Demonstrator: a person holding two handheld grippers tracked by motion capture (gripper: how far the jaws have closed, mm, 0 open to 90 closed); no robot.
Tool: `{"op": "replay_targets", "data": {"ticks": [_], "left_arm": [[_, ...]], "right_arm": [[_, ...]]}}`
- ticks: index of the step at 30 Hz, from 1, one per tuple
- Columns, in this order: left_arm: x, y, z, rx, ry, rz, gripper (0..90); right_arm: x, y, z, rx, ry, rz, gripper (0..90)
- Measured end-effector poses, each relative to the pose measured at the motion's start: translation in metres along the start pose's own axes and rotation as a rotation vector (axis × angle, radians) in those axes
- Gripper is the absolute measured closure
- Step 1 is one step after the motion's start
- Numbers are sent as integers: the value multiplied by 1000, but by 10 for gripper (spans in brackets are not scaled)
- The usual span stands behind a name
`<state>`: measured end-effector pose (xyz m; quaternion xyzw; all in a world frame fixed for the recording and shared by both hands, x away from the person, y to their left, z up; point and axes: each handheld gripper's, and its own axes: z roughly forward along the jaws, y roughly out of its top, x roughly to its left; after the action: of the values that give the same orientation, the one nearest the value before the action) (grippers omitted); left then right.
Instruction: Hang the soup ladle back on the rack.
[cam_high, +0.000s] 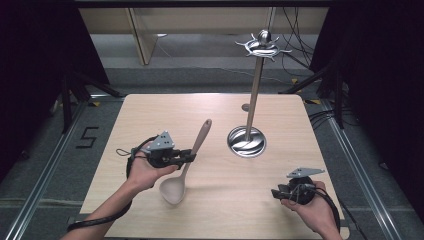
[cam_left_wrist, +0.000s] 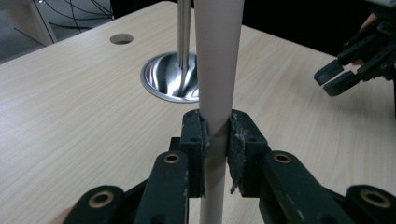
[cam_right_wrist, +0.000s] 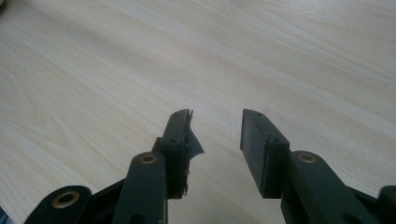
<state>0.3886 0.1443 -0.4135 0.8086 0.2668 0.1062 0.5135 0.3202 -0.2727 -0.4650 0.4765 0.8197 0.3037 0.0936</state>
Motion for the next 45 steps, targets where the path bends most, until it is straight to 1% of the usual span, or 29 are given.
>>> {"op": "replay_targets", "data": {"ticks": [1, 2, 3, 5, 6, 7, 8, 9, 10, 11, 12, 14, 15, 16, 17, 19, 20, 21, 22, 23, 25, 26, 28, 29, 30, 31, 33, 35, 45], "left_arm": [[1, 0, -2, -15, -1, 1, 766], [1, 0, -2, -15, -1, 1, 766], [1, 1, -5, -36, -5, -14, 766], [1, 1, -6, -46, -14, -11, 766], [2, 3, -9, -63, -15, -15, 766], [2, 4, -10, -72, -16, -19, 766], [2, 6, -11, -80, -17, -21, 766], [2, 7, -12, -90, -15, -23, 766], [2, 8, -12, -100, -22, -25, 766], [2, 8, -12, -100, -22, -25, 766], [1, 12, -14, -114, -19, -21, 766], [0, 15, -14, -122, -19, -19, 766], [0, 16, -14, -125, -26, -15, 766], [0, 18, -13, -133, -33, -15, 766], [-1, 19, -13, -137, -36, -16, 766], [-1, 21, -13, -133, -29, -11, 766], [-1, 22, -12, -136, -31, -9, 766], [-1, 22, -12, -136, -31, -9, 766], [-1, 25, -11, -140, -32, -11, 766], [-1, 26, -11, -140, -31, -5, 766], [-1, 29, -11, -140, -24, -4, 766], [-1, 30, -10, -141, -23, -4, 765], [-1, 33, -9, -145, -18, -2, 765], [-1, 34, -9, -143, -13, -2, 765], [-1, 34, -9, -143, -13, -2, 765], [0, 36, -9, -140, -9, 8, 765], [0, 39, -8, -143, -3, 7, 765], [0, 42, -7, -139, 2, 16, 765], [6, 58, -3, -152, 4, 20, 765]], "right_arm": [[1, 0, 0, 4, 0, 7, 633], [1, 0, 0, 4, 0, 7, 633], [-1, 0, 1, -8, -1, -15, 633], [-1, 0, 1, -9, -4, -22, 633], [-1, 0, 1, -9, -5, -23, 632], [-1, 0, 0, -8, -2, -13, 633], [0, -1, 1, -27, 2, -4, 633], [0, -1, 1, -27, 2, -6, 633], [0, -1, 1, -21, 2, 4, 633], [2, -1, 0, -6, 7, 28, 632], [1, -1, 0, -6, 5, 25, 633], [1, -1, 0, -8, 7, 26, 632], [2, -1, 0, -7, 7, 27, 633], [-1, -1, 2, -30, 2, -11, 633], [0, -1, 1, -27, 1, -5, 633], [0, -1, 1, -27, 0, -6, 633], [2, -1, -1, -4, 5, 34, 633], [2, -1, -1, -1, -2, 40, 633], [2, -1, -1, -1, 4, 40, 633], [0, -1, 0, -20, -2, 13, 633], [0, -1, 0, -21, -2, 16, 633], [3, -2, 2, -44, 3, 54, 633], [3, -2, 1, -38, 2, 45, 632], [0, -2, 2, -51, 6, 18, 632], [0, -2, 2, -51, 6, 18, 632], [0, -2, 3, -63, 5, 24, 631], [0, -1, 1, -38, -1, 23, 631], [0, -2, 1, -45, -1, 22, 631], [1, -1, 1, -46, -3, 24, 629]]}}
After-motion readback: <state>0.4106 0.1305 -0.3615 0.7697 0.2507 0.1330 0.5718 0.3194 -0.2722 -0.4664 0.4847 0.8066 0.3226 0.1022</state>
